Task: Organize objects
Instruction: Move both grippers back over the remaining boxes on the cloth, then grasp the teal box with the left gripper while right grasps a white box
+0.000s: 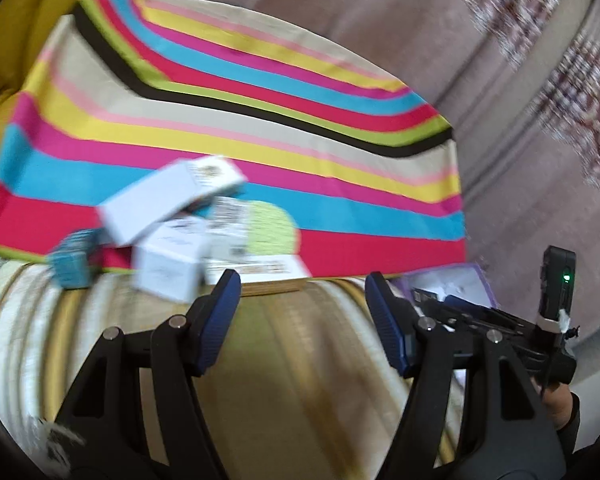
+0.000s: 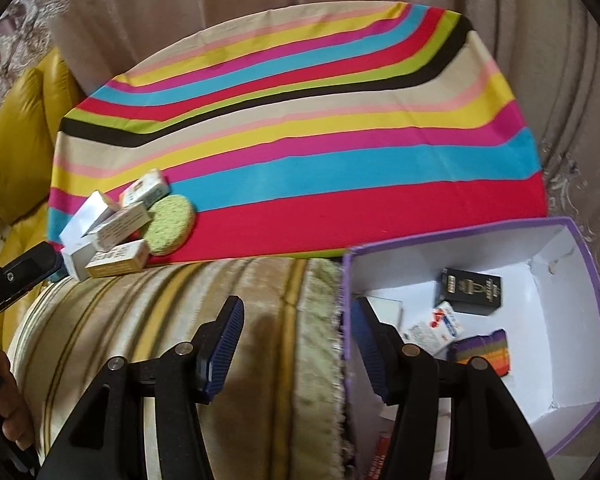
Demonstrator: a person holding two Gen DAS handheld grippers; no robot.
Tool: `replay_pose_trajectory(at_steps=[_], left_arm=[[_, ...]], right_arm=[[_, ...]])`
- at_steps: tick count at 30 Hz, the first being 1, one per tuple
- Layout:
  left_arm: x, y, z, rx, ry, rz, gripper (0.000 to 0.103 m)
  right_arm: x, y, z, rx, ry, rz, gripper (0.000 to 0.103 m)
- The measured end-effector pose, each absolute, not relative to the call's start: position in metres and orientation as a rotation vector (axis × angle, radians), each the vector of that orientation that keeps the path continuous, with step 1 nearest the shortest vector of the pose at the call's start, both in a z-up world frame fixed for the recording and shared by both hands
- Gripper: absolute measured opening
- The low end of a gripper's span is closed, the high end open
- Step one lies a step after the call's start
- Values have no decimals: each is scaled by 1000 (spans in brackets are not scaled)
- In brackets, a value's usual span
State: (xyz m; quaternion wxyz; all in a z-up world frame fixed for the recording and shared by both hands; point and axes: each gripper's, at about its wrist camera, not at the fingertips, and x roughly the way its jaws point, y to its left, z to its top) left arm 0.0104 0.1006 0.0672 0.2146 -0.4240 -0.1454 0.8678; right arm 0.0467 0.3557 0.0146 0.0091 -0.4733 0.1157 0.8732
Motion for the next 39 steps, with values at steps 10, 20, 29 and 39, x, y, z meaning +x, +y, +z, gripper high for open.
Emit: replay_pose_trajectory(at_steps=[10, 20, 29, 39], left_arm=[[13, 23, 57, -1218, -527, 2586, 68], [-8, -4, 37, -1347, -524, 2640, 68], [-32, -5, 21, -1477, -449, 2617, 68], [-44, -4, 15, -1509, -381, 2617, 66]], right_arm=[[28, 326, 18, -1528, 292, 2777, 57], [11, 300, 19, -1563, 270, 2825, 57], [-4, 267, 25, -1571, 237, 2904, 61], [-23, 228, 32, -1572, 167, 3024, 80]])
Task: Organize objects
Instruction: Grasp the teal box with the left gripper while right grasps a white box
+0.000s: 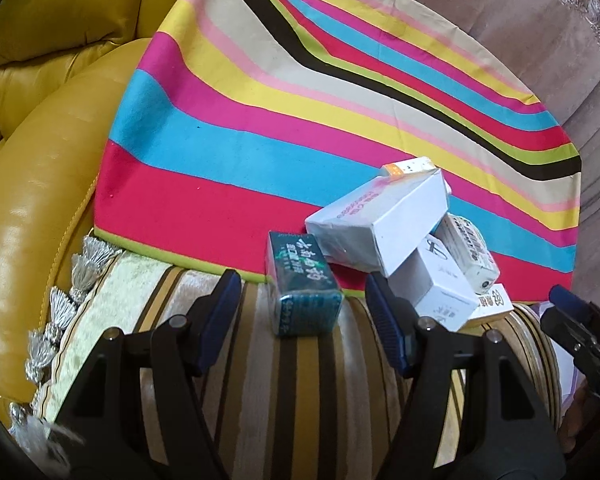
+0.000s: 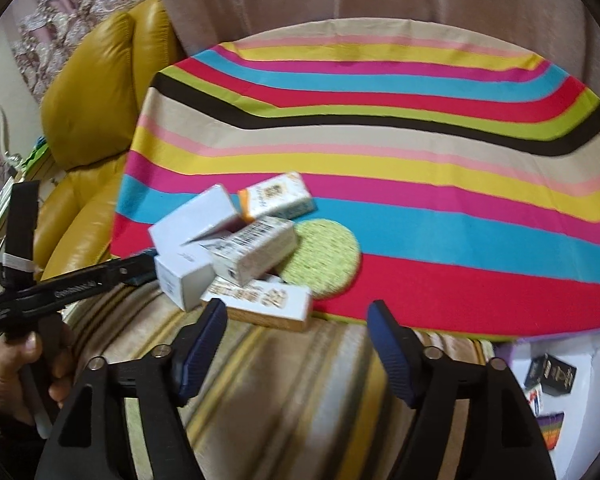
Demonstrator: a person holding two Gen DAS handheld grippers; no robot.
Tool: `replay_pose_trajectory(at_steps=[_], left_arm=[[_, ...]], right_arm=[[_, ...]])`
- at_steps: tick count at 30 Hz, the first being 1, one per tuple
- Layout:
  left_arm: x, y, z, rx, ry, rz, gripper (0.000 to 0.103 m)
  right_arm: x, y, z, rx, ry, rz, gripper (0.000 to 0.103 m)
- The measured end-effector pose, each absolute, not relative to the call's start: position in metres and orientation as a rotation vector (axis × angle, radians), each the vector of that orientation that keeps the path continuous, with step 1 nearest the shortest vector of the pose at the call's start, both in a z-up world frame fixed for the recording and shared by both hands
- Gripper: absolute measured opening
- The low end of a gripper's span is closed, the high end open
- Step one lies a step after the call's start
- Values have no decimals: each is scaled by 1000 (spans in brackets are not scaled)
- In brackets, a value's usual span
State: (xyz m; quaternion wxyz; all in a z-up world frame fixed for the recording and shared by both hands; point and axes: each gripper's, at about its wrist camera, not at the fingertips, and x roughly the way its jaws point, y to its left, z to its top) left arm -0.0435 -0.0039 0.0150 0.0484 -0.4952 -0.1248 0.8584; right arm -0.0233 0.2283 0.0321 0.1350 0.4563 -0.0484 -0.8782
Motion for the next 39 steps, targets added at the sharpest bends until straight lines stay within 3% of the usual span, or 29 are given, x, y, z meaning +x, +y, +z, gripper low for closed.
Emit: replay_pose_trajectory(at_steps=[8, 12, 19, 25, 39], left_arm=[[-51, -10, 4, -1550, -427, 2571, 44], [-51, -13, 3, -1548, -458, 2579, 38], [-54, -24, 0, -1527, -539, 2604, 37], [-56, -30, -3, -1510, -579, 2599, 37], [-59, -37, -8, -1489, -662, 2592, 37]], right_arm=[[-46, 195, 31, 1274, -20, -2494, 86], [-57, 179, 30, 1255, 35, -2458, 87], [-68, 149, 30, 1180, 157, -2400, 90], [-79, 127, 28, 1098, 259, -2349, 100], [-104, 103, 8, 1145, 333, -2285, 101]])
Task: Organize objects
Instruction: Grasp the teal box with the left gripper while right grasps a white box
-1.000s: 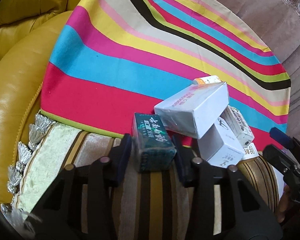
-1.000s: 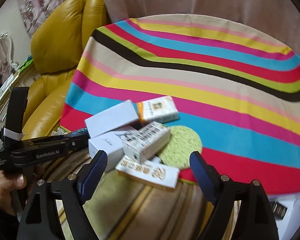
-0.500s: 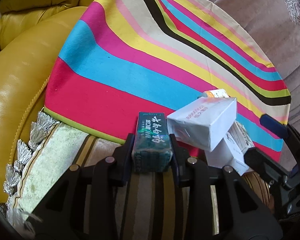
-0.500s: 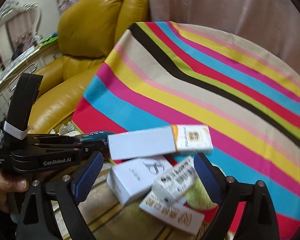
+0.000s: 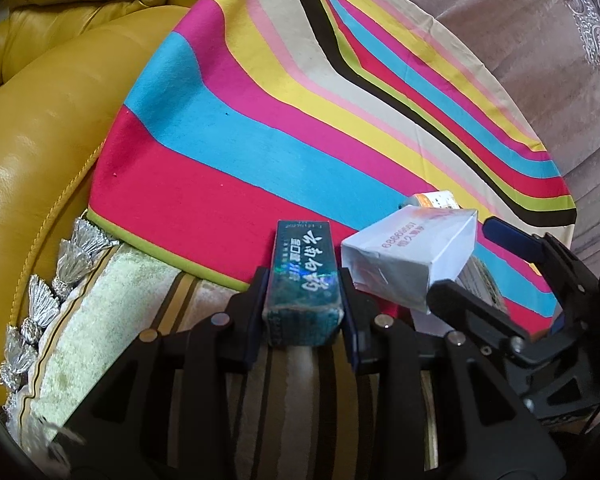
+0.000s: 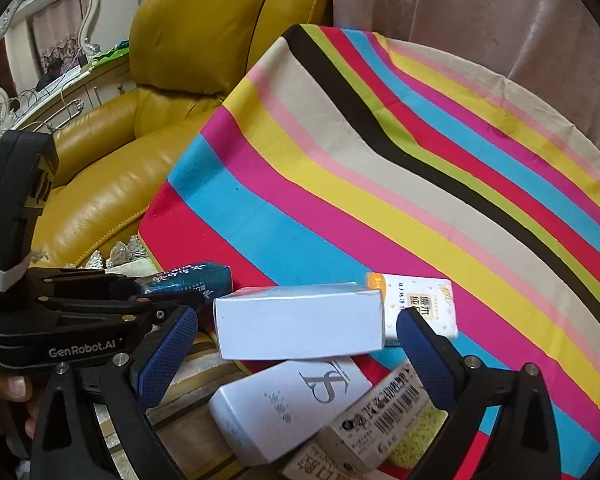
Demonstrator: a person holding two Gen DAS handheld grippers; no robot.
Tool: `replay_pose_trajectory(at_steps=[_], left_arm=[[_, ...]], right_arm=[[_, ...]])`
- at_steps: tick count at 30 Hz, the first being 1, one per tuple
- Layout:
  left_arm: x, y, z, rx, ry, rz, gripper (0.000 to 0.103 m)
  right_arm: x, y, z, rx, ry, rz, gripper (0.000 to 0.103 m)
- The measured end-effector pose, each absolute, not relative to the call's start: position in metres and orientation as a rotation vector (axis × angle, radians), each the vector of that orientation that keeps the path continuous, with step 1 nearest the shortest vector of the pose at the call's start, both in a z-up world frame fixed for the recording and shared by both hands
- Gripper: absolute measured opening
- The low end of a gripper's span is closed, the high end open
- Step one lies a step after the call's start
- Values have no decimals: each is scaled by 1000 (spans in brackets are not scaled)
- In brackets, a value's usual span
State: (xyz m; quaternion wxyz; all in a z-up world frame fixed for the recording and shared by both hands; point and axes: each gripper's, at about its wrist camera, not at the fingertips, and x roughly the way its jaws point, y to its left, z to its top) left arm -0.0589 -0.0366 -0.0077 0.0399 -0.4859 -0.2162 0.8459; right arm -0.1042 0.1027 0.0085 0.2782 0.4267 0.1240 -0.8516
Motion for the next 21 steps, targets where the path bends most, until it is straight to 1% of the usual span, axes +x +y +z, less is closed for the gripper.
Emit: replay_pose_trajectory(at_steps=[10, 12, 14, 21], left_arm=[[-61, -37, -12, -1487, -686, 2592, 37], [-61, -38, -12, -1484, -688, 2597, 37], [-61, -39, -12, -1481, -689, 2607, 37], [-57, -39, -6, -1428, -662, 2663, 37]], right_arm=[[-123, 99, -8, 1226, 338, -2255, 101], [-124, 98, -12, 1244, 336, -2245, 100], [-123, 96, -14, 1243, 348, -2228, 92], [-114, 101, -2, 1153, 336, -2273, 91]])
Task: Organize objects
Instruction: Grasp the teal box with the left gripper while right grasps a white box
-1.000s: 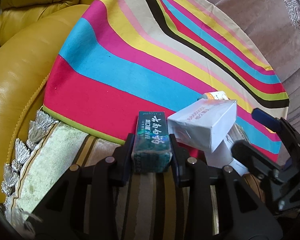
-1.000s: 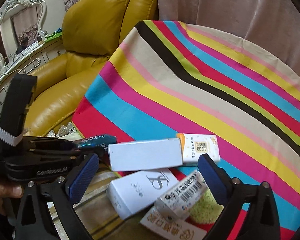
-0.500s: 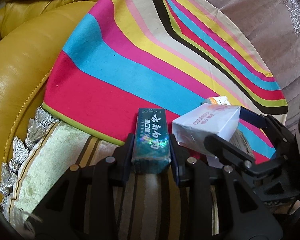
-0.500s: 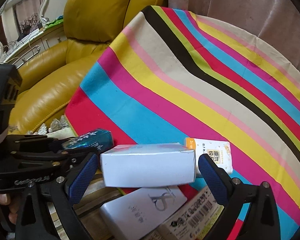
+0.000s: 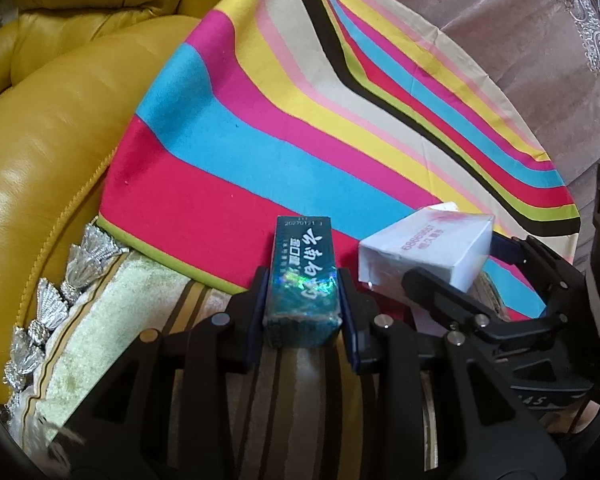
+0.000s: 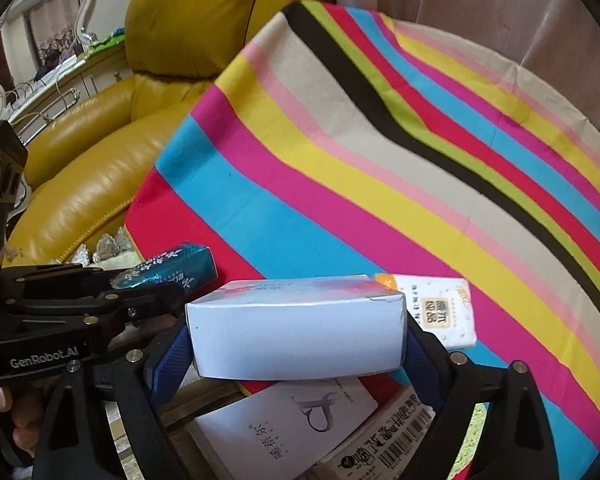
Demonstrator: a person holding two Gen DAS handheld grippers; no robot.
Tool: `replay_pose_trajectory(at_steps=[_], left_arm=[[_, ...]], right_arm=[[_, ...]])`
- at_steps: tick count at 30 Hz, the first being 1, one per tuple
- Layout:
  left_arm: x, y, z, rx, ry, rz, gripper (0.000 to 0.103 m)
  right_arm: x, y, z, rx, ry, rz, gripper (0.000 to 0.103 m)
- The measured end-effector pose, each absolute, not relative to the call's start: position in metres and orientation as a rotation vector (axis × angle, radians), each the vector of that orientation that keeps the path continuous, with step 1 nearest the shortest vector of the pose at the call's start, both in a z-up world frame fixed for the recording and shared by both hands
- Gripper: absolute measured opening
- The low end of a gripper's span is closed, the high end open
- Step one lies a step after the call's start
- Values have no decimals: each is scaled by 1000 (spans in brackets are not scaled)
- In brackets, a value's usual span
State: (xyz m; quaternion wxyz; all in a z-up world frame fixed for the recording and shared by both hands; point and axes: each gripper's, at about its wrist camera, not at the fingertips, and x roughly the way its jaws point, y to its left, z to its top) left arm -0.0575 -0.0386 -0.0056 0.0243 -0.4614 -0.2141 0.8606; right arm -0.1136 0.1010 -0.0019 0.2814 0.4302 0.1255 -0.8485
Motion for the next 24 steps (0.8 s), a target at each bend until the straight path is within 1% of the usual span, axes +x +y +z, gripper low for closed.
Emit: replay_pose_trajectory(at_steps=[6, 16, 24], left_arm=[[-53, -38, 5, -1369, -628, 2714, 37], [-49, -19, 28, -1284, -483, 2790, 37], [-47, 7, 41, -1257, -371, 2804, 37]], right_arm=[[-102, 119, 16, 1061, 240, -2376, 91], [-77, 167, 41, 961, 43, -2539, 91], [-60, 200, 48, 937, -63, -2610, 91]])
